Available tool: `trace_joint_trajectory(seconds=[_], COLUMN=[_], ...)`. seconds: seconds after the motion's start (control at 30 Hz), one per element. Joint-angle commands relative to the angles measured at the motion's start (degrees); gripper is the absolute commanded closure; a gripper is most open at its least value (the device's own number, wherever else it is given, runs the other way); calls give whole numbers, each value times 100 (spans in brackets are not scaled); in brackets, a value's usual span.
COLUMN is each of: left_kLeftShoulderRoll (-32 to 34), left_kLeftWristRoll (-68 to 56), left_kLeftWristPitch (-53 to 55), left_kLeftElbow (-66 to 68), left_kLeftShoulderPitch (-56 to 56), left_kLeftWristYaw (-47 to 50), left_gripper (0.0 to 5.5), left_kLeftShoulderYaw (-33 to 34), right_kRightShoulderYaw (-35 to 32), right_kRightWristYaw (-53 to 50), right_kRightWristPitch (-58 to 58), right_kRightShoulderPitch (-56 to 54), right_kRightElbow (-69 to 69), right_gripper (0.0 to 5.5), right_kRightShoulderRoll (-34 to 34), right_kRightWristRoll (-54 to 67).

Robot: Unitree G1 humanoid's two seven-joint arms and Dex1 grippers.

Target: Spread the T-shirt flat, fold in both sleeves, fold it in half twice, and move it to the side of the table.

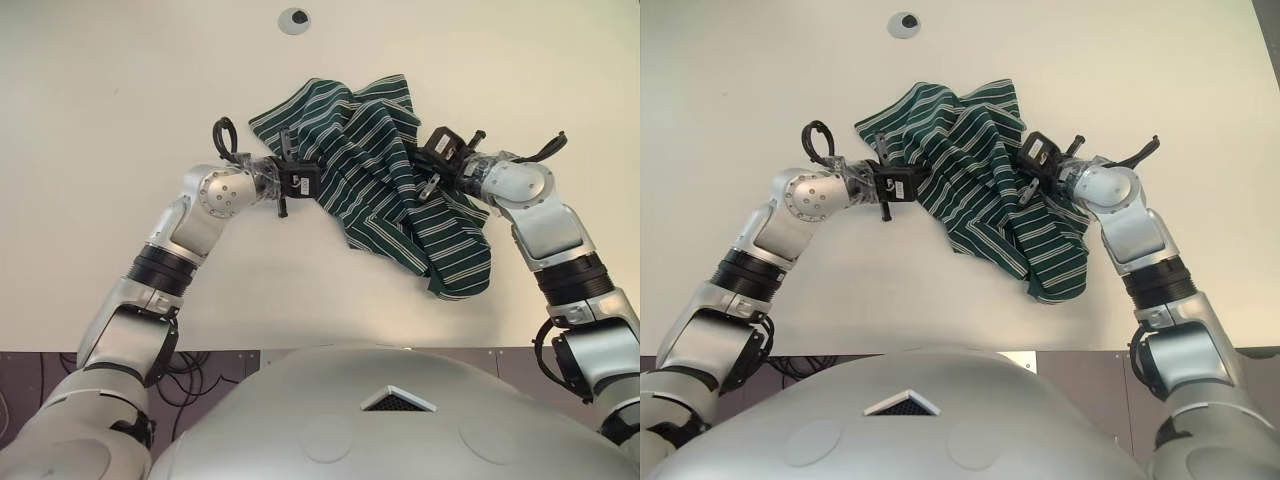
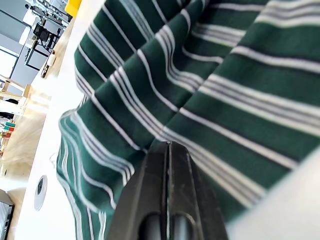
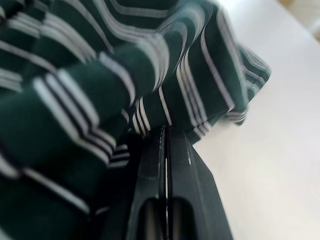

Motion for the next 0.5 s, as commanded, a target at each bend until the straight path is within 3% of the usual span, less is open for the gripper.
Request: trace_joint_trajectory(seconds=[0.03, 0.2, 0.5], left_kLeftShoulderRoll=[497, 644, 335], left_kLeftWristRoll=[181, 121, 105], left_kLeftWristPitch=[19, -85, -517], left_kLeftElbow=[253, 619, 1920], left_kLeftShoulderPitch=[77, -336, -955], left_kLeftWristYaw=[-82, -23, 264], left_gripper=[550, 550, 550], left_kLeftShoulderYaw=[136, 349, 376], right_kRightShoulderYaw=[-19, -220, -511], right_kRightWristYaw=[59, 0, -1118], right_kRightWristPitch=[-195, -496, -1536], right_kRightShoulderPitch=[122, 401, 270], right_kRightElbow=[399, 552, 1560], right_gripper=[549, 549, 549], right_kRightShoulderRoll=[-163, -303, -365], right_kRightWristRoll=[-388, -641, -1507])
